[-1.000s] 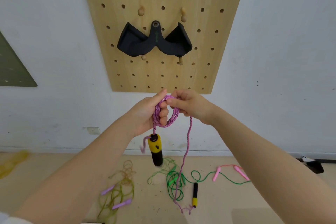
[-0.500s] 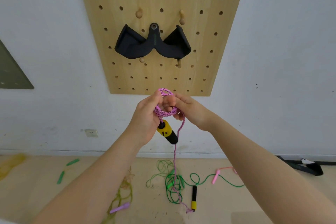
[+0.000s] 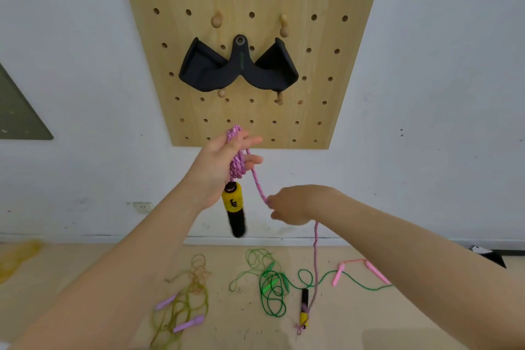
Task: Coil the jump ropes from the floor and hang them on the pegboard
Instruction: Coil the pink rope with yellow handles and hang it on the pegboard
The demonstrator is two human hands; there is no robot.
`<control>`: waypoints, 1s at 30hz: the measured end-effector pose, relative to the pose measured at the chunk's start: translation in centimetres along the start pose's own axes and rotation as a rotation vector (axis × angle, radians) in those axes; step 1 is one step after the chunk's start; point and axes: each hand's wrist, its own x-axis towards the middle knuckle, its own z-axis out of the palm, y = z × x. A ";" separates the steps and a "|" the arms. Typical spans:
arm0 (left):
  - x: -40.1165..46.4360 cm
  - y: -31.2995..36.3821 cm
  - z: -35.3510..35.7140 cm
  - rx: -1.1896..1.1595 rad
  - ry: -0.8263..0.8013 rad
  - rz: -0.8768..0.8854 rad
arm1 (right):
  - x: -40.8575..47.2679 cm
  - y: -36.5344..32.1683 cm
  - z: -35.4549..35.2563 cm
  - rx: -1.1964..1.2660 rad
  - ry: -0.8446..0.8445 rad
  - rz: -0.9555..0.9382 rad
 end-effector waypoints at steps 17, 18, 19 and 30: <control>-2.9 0.3 1.6 -0.191 -0.486 -0.149 | -1.2 2.6 -2.9 1.207 0.809 -0.226; -2.9 0.5 1.6 -0.250 -0.500 -0.130 | -0.5 2.4 -2.1 1.235 0.782 -0.206; -2.9 0.6 1.6 -0.284 -0.485 -0.111 | 0.1 1.9 -1.3 1.213 0.746 -0.189; -0.6 -0.4 -3.0 -0.022 -0.157 -0.137 | -2.6 -0.6 -0.7 0.779 0.120 -0.267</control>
